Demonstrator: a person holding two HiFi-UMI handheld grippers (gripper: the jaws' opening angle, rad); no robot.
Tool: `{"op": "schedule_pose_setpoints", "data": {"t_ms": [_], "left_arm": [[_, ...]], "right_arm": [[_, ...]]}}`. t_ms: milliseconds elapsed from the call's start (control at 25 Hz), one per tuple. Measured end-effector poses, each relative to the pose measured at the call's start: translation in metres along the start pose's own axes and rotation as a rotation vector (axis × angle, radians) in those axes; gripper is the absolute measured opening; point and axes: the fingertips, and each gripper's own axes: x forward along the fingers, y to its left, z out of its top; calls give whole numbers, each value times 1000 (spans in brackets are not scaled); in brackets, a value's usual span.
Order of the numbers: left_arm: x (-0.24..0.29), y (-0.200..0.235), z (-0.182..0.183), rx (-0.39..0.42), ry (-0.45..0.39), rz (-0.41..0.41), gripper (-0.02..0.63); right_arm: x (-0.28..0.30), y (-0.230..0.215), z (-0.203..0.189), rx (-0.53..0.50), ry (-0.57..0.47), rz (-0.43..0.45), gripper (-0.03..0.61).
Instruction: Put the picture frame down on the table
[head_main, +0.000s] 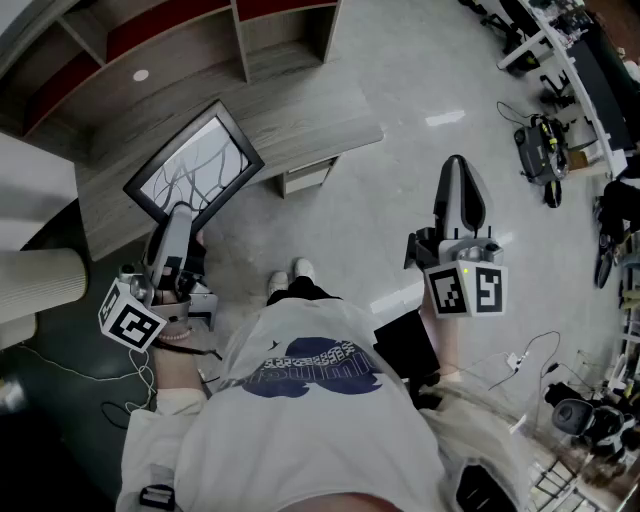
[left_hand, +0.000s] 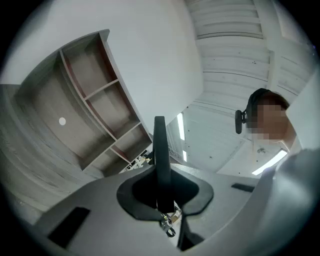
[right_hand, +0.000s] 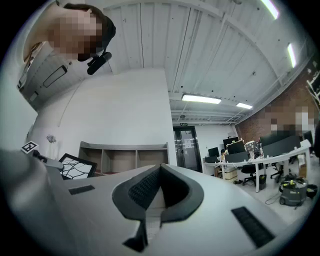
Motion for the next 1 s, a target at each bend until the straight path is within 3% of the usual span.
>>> {"op": "schedule_pose_setpoints", "data": {"t_ms": [560,680,800,920,960,1000], "left_arm": [[1,0,1,-2,9,8,44],[1,0,1,-6,18,10,44],[1,3,1,-13,60,-12,44],[8,0,0,-41,124,-74,44],[12,-3,-3,-47,149,-98,44],[18,-7,-9,-51,176,-123,44]], "right_arm": [[6,7,-2,-38,22,15,-3],[7,9,-4,2,31,47,-3],[13,13,-10,146,53,146,-3],[26,22,-25,278,133,305,10],[31,27,-31,300,173,379,114],[35,34,-39,315,217,460,171]]}}
